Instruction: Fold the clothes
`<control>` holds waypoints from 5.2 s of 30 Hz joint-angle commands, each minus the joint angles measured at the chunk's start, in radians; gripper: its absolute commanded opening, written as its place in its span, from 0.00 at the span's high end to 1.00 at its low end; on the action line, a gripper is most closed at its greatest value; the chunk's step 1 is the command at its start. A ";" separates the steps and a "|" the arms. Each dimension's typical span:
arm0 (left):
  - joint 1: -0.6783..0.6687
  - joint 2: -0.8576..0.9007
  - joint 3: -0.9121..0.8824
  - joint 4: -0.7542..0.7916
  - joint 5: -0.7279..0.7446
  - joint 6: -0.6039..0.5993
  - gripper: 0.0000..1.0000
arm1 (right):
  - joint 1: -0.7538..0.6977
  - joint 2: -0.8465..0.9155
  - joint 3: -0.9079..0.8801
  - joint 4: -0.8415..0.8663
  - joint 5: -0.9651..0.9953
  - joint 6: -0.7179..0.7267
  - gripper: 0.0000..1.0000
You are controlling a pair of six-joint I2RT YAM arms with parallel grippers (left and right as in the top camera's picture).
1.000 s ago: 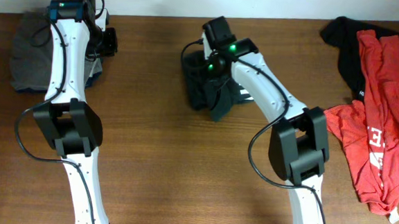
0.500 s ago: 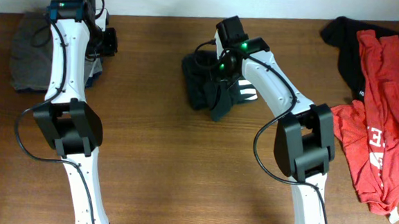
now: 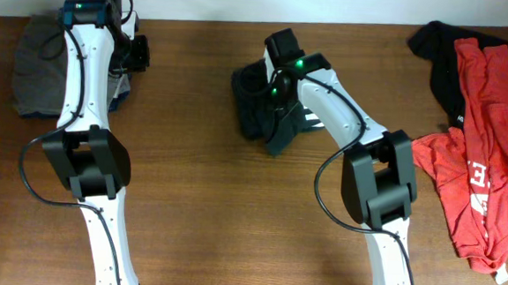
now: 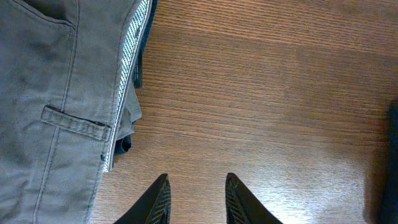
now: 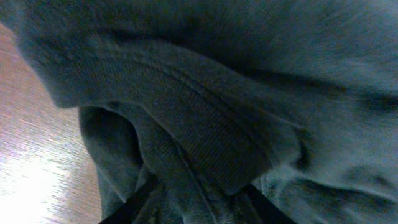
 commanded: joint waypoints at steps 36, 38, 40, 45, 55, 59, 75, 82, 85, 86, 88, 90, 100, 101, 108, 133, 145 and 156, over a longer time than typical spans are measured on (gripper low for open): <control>0.001 0.011 -0.009 0.010 0.005 -0.014 0.70 | 0.136 0.020 0.201 -0.094 -0.249 -0.102 0.45; 0.001 0.011 -0.009 0.011 0.025 -0.014 0.70 | 0.124 0.013 0.201 -0.116 -0.283 -0.138 0.45; -0.001 0.011 -0.013 0.011 0.077 -0.013 0.70 | 0.090 -0.010 0.201 -0.139 -0.241 -0.114 0.45; -0.028 0.011 -0.071 0.012 0.233 0.034 0.70 | -0.061 -0.098 0.208 -0.167 -0.186 -0.049 0.36; -0.140 0.011 -0.306 0.160 0.488 0.154 0.46 | -0.341 -0.153 0.212 -0.276 -0.201 -0.024 0.22; -0.157 0.011 -0.368 0.270 0.645 0.138 0.33 | -0.396 -0.152 0.211 -0.313 -0.202 -0.024 0.21; -0.200 0.013 -0.395 0.406 0.687 0.047 0.15 | -0.411 -0.151 0.211 -0.327 -0.201 -0.024 0.19; -0.208 0.013 -0.401 0.307 0.481 0.093 0.14 | -0.411 -0.142 0.211 -0.338 -0.200 -0.028 0.19; -0.214 0.013 -0.404 0.277 0.481 0.123 0.14 | -0.411 -0.140 0.210 -0.337 -0.200 -0.028 0.18; -0.219 0.013 -0.407 0.271 0.481 0.124 0.14 | -0.411 -0.140 0.210 -0.337 -0.200 -0.028 0.18; -0.233 0.013 -0.419 0.273 0.481 0.124 0.14 | -0.411 -0.140 0.210 -0.337 -0.196 -0.028 0.18; -0.250 0.013 -0.435 0.282 0.470 0.138 0.13 | -0.411 -0.140 0.210 -0.338 -0.196 -0.028 0.18; -0.298 0.013 -0.523 0.427 0.381 0.124 0.13 | -0.411 -0.140 0.209 -0.341 -0.193 -0.029 0.17; -0.298 0.013 -0.523 0.436 0.381 0.110 0.13 | -0.411 -0.140 0.209 -0.341 -0.193 -0.033 0.17; -0.298 0.013 -0.523 0.491 0.384 0.075 0.96 | -0.411 -0.140 0.209 -0.342 -0.174 -0.036 0.16; -0.091 -0.007 -0.094 0.236 0.603 0.047 0.99 | -0.413 -0.140 0.209 -0.375 -0.126 -0.063 0.16; 0.011 -0.009 0.177 0.134 0.603 0.041 1.00 | -0.413 -0.140 0.209 -0.375 -0.126 -0.063 0.16; 0.177 -0.010 0.246 0.134 0.492 -0.317 0.99 | -0.413 -0.140 0.209 -0.383 -0.126 -0.063 0.15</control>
